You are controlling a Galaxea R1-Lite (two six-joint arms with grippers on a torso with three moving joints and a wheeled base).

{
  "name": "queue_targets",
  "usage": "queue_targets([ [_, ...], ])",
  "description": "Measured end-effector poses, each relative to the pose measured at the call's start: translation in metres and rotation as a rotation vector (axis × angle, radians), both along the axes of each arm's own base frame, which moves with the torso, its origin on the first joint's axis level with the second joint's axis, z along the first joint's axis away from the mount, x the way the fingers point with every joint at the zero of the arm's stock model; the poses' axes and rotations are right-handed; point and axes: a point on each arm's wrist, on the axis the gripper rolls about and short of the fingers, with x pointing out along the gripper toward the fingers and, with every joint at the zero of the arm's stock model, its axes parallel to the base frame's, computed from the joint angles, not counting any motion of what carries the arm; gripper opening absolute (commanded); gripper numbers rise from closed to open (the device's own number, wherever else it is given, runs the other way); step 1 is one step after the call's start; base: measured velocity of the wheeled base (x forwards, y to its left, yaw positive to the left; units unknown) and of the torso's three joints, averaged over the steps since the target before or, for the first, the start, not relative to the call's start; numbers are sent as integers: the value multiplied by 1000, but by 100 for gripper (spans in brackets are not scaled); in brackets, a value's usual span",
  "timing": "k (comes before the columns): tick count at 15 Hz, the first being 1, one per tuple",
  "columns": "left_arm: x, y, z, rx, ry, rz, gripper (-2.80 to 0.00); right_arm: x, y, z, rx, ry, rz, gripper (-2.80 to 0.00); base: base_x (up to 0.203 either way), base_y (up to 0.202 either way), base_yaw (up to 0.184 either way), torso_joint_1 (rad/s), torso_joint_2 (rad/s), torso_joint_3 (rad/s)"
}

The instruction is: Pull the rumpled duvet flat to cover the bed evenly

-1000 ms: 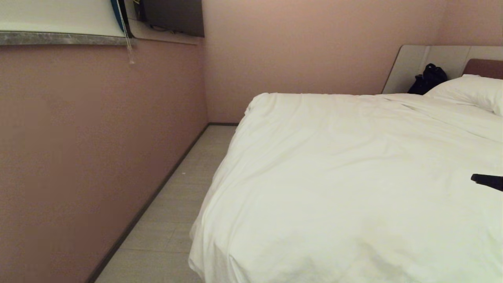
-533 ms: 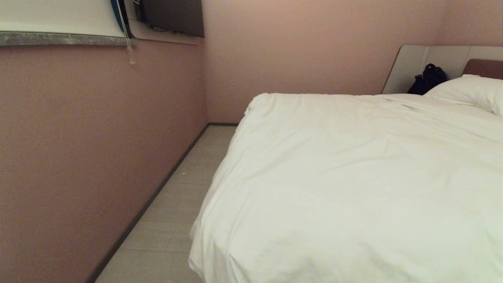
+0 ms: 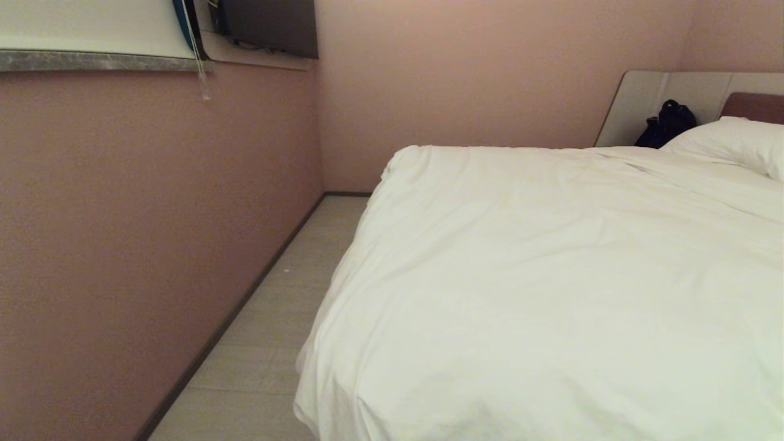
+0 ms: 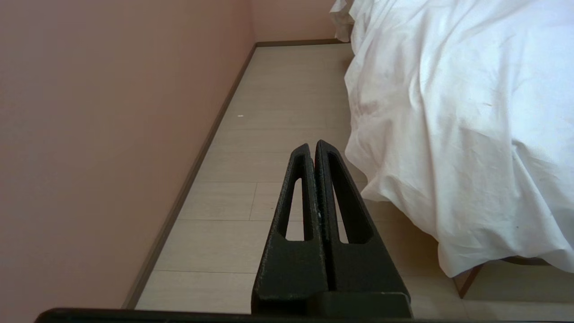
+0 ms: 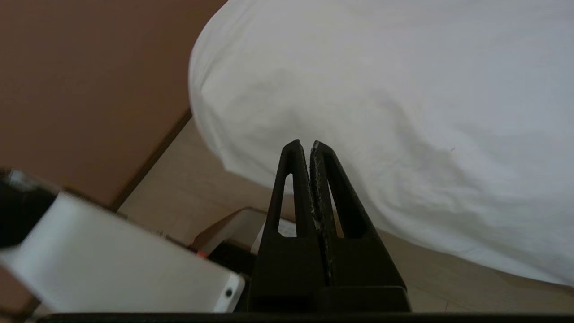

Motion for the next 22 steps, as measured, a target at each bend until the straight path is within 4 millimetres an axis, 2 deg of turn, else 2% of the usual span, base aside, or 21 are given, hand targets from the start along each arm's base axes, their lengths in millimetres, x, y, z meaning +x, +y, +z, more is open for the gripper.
queue_targets([
  [4,0,0,0,2,0,-1,-280,-25,1,-20,-12,-72,7,-280,0,0,0,0,0,0],
  [7,0,0,0,3,0,1,-280,-33,0,-27,-24,-135,-41,-280,0,0,0,0,0,0],
  [10,0,0,0,3,0,1,-280,-31,-3,-40,-47,-164,-128,-280,0,0,0,0,0,0],
  [16,0,0,0,-1,-2,1,-280,-33,-9,-73,-178,-332,-383,-280,-183,0,1,5,-1,3],
  [19,0,0,0,-5,-1,2,-280,-29,-12,-88,-230,-308,-486,-280,-190,0,1,4,10,6],
  [22,0,0,0,-7,-2,1,-280,-28,-13,-91,-246,-296,-557,-280,-172,0,1,-3,2,5],
])
